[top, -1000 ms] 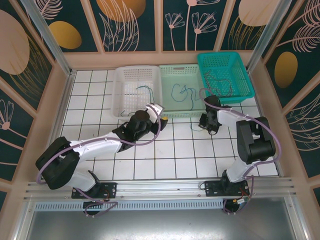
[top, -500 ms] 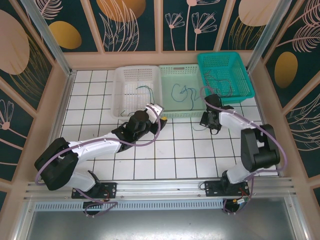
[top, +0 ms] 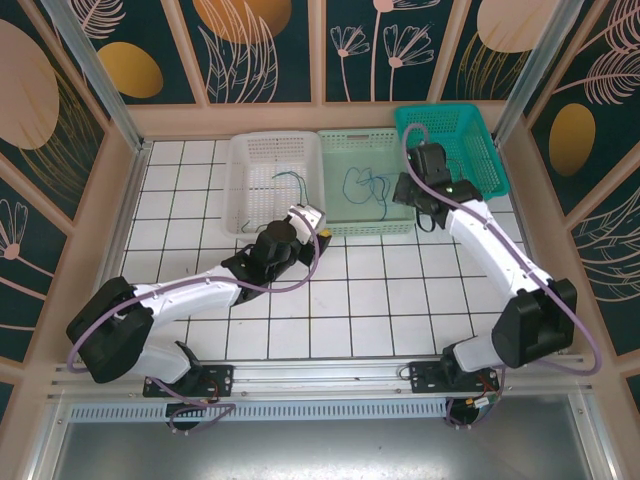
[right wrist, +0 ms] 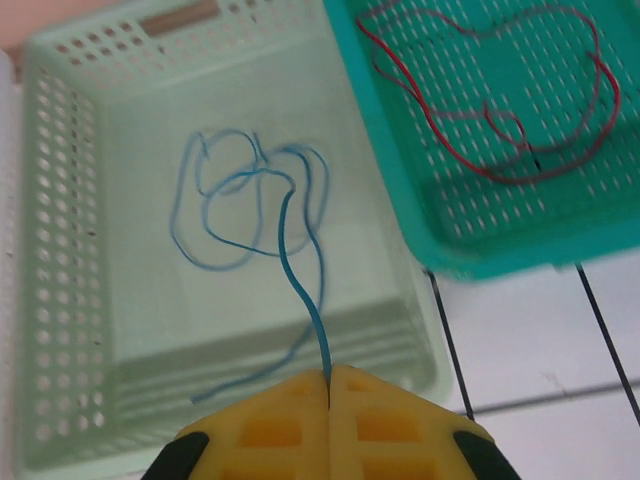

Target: Untangle the cables

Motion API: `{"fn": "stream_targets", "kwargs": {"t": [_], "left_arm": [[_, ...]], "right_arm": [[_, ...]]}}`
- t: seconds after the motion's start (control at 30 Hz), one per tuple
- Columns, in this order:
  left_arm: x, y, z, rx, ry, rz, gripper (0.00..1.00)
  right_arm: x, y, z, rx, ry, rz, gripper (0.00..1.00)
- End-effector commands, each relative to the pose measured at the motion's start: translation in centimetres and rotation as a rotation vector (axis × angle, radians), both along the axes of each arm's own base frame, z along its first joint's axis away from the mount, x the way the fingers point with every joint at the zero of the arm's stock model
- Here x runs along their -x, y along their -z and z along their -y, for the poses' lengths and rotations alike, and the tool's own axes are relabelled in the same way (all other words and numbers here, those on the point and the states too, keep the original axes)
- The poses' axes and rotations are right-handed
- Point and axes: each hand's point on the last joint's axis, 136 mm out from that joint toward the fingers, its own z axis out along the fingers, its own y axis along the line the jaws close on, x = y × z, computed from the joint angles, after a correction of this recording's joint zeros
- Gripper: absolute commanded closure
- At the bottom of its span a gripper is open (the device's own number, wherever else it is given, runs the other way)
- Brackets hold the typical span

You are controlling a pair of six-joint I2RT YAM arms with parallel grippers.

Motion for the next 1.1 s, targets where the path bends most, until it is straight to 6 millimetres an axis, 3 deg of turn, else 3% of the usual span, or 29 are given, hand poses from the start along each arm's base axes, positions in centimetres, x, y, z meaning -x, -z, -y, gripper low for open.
{"fn": "stream_targets", "kwargs": {"t": [0.0, 0.2, 0.33, 0.47, 0.6, 0.63, 0.7, 0.77, 0.8, 1.07], "left_arm": [[-0.4, -1.8, -0.5, 0.033, -0.035, 0.029, 0.42], [-0.3, -1.7, -1.1, 0.040, -0.060, 0.027, 0.41], [-0.3, -1.5, -1.4, 0.034, -0.070, 0.024, 0.41], [-0.3, -1.4, -1.8, 0.029, -0.085, 0.027, 0.41], [-0.3, -1.1, -2.2, 0.021, -0.095, 0.023, 0.40], [-0.3, -1.1, -2.2, 0.021, -0.095, 0.022, 0.40], [-0.3, -1.0, -2.4, 0.020, -0.100, 0.019, 0.40], [-0.3, -0.9, -2.5, 0.021, -0.105, 0.018, 0.39], [-0.3, -0.9, -2.5, 0.020, -0.106, 0.017, 0.39], [-0.7, -1.2, -2.6, 0.029, -0.123, 0.020, 0.29]], "right_arm": [[-2.5, -0.2, -1.5, 0.057, -0.065, 0.006, 1.00], [-6.4, 0.7, -2.7, 0.096, -0.104, 0.052, 1.00], [-7.9, 4.3, -3.1, 0.088, -0.135, -0.004, 1.00], [-7.7, 9.0, -2.8, 0.097, -0.144, -0.058, 1.00], [-7.6, 11.3, -2.0, 0.075, -0.124, -0.071, 1.00], [-7.5, 11.4, -2.0, 0.055, -0.129, -0.074, 0.96], [-7.3, 10.8, -2.3, 0.047, -0.144, -0.063, 0.74], [-7.0, 9.9, -2.5, 0.055, -0.165, -0.052, 0.44], [-6.8, 9.2, -2.7, 0.062, -0.174, -0.041, 0.36], [-4.5, 2.3, -1.6, 0.078, -0.131, 0.127, 0.22]]}}
